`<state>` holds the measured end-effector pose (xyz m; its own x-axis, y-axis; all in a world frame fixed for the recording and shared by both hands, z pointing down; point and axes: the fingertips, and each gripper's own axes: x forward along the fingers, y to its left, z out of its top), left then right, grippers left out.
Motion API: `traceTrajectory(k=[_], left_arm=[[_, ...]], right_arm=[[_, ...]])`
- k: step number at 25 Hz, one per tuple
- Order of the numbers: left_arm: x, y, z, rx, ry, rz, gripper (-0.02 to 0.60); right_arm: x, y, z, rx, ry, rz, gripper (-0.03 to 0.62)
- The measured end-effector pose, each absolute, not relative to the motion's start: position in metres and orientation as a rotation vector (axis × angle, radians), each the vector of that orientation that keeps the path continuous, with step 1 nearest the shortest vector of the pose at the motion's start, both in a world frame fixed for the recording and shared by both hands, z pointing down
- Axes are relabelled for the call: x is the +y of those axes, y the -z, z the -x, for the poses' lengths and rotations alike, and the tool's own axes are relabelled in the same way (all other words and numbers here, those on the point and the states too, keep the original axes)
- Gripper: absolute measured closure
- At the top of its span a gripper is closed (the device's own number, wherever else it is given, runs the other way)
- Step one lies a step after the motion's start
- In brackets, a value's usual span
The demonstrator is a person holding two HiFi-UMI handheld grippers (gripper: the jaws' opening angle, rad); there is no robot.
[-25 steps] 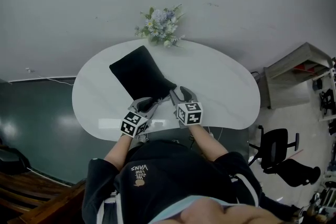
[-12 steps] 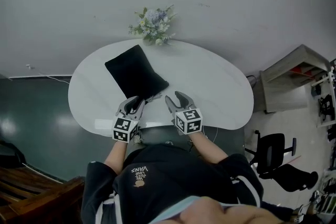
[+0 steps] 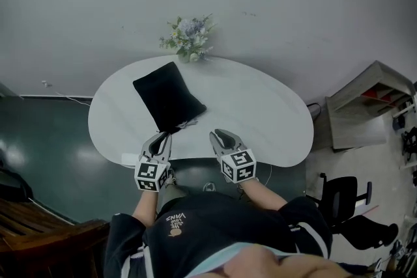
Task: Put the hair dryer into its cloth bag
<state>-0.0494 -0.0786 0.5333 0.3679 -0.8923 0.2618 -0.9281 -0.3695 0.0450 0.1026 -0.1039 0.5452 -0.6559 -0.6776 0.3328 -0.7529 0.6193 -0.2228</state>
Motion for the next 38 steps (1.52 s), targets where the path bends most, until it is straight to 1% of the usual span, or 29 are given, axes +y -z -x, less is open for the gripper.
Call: traceTrajectory(k=[1,3,12,22,31,38], left_arm=[[-0.074,-0.532,0.048,-1.653,-0.283,-2.435,0.526],[-0.066,-0.528,0.046,-1.655,-0.291,-2.431,0.537],[-0.035,-0.517,0.050,-1.607,-0.296,-2.471,0.558],[0.015,-0.516,0.092,-1.488,-0.286,-2.582,0.561],[0.043,-0.511,0.132,-1.413,-0.278,-2.642,0.561],[0.055,-0.508,0.140,-1.368,-0.265,-2.675,0.561]], right_arm=[[-0.101,-0.542,-0.105,-2.634,-0.511,-1.180,0.515],[-0.097,-0.539,-0.109,-2.642,-0.513,-1.186,0.524],[-0.063,-0.531,-0.103,-2.631,-0.525,-1.240,0.539],[-0.014,-0.529,-0.063,-2.572,-0.557,-1.365,0.546],[0.016,-0.524,-0.042,-2.508,-0.564,-1.538,0.549],[0.036,-0.523,-0.031,-2.487,-0.570,-1.581,0.549]])
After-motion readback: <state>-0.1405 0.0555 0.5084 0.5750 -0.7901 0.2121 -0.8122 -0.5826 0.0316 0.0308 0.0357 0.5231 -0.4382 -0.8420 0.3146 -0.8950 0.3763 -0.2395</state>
